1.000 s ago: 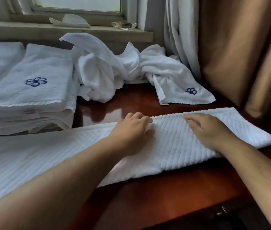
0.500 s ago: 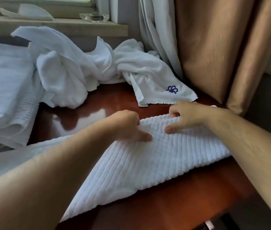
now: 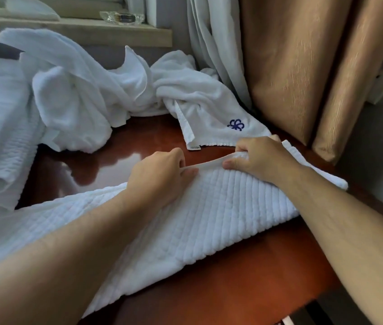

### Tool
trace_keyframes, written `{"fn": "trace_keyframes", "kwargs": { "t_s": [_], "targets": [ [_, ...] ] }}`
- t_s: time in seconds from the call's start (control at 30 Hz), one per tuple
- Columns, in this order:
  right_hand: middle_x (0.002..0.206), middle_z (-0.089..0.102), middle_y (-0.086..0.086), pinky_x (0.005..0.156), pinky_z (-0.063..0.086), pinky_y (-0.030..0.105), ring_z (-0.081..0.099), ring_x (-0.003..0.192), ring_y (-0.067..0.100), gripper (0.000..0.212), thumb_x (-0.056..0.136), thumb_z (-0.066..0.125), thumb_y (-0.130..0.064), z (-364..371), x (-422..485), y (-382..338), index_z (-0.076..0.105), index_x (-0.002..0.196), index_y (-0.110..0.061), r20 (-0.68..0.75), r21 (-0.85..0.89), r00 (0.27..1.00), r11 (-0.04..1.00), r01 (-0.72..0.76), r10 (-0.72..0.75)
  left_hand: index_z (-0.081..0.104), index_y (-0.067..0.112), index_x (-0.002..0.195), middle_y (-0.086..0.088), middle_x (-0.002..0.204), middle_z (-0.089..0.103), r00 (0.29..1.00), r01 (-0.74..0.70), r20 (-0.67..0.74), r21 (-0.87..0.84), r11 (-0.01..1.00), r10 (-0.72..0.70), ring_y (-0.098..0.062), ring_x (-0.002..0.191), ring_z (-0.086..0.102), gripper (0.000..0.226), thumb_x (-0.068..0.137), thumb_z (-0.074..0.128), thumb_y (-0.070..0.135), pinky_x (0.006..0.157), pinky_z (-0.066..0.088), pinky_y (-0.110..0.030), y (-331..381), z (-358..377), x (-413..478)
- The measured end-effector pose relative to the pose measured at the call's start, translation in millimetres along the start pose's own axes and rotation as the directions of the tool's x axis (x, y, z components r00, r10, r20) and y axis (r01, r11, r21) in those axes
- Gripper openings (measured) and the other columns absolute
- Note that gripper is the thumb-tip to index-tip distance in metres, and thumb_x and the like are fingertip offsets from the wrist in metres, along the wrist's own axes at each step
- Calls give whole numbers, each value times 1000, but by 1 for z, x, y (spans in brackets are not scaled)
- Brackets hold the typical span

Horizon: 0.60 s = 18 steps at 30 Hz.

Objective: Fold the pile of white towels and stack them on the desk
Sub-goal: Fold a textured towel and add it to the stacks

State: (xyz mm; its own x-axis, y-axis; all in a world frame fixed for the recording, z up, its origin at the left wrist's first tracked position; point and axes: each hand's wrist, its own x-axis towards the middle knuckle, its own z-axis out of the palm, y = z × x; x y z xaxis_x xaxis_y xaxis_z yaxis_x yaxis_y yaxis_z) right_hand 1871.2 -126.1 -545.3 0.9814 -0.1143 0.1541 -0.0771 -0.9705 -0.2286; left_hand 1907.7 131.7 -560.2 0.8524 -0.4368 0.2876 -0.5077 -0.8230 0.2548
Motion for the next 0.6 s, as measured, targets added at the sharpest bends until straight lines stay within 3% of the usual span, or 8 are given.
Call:
{"fn": "trace_keyframes", "kwargs": {
  "t_s": [0.1, 0.2, 0.33, 0.4, 0.47, 0.6],
  "targets": [
    [74, 59, -11, 90, 27, 38, 53, 85, 12, 67, 76, 31, -93, 2, -6, 19, 52, 75, -30, -45, -88, 999, 996, -12, 8, 47, 27, 90, 11, 77, 50, 999, -48, 16, 27, 998, 48, -14, 70, 48, 33, 98, 45, 60, 50, 27, -31, 7, 2, 1],
    [73, 58, -13, 91, 27, 39, 53, 80, 9, 67, 84, 20, -86, -8, -15, 41, 54, 72, -30, -114, -149, 992, 987, -61, 44, 47, 27, 90, 11, 78, 49, 993, -101, 58, -16, 995, 102, -16, 71, 49, 31, 101, 40, 55, 53, 31, -33, 24, 7, 7],
    [85, 58, -15, 92, 32, 37, 52, 90, 11, 43, 94, 36, -72, -24, -25, 69, 56, 82, -37, -76, -186, 981, 964, -189, 178, 50, 26, 83, 10, 75, 52, 990, -129, 48, -30, 991, 130, -10, 62, 46, 34, 104, 39, 50, 49, 29, -29, 41, 13, 17],
    [88, 61, -9, 76, 42, 32, 57, 84, 12, 32, 92, 52, -65, -27, -28, 77, 58, 88, -35, -30, -5, 956, 957, -292, 291, 47, 26, 77, 11, 71, 50, 992, -119, 39, -33, 992, 121, -5, 59, 43, 37, 103, 41, 51, 47, 26, -28, 41, 15, 20],
    [87, 64, -3, 60, 41, 30, 60, 77, 14, 35, 90, 60, -62, -26, -28, 82, 61, 89, -27, -10, 110, 924, 919, -378, 381, 46, 26, 74, 12, 68, 49, 994, -103, 30, -26, 994, 104, -4, 58, 42, 38, 102, 43, 52, 47, 24, -28, 41, 17, 22],
    [80, 64, 5, 55, 38, 30, 59, 68, 19, 46, 95, 56, -59, -26, -27, 88, 63, 85, -14, -3, 137, 889, 881, -453, 458, 50, 27, 83, 13, 70, 48, 996, -88, -3, -8, 996, 88, -3, 60, 42, 33, 100, 42, 55, 47, 24, -29, 41, 20, 21]
  ]
}}
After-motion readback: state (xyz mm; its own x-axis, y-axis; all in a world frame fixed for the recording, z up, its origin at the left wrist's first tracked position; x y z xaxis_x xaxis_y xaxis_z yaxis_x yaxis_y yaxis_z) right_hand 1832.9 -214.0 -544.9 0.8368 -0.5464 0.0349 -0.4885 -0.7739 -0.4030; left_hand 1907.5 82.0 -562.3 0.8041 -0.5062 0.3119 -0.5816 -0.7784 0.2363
